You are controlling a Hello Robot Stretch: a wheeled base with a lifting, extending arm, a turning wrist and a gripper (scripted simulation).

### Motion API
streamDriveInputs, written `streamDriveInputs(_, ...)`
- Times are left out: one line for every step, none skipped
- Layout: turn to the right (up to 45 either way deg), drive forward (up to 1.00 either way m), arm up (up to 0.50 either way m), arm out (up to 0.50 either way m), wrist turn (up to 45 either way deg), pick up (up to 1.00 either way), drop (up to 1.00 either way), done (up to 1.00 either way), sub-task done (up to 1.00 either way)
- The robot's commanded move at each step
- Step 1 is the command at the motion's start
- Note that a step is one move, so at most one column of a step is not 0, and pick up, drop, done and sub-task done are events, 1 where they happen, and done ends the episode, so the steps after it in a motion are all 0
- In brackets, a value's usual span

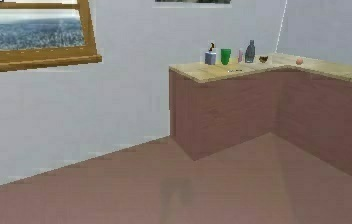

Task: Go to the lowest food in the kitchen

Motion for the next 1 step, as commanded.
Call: streamDriveInputs(3.0, 0.00, 0.00, 0.00, 0.0, 0.00, 0.00, 0.00, 0.00)
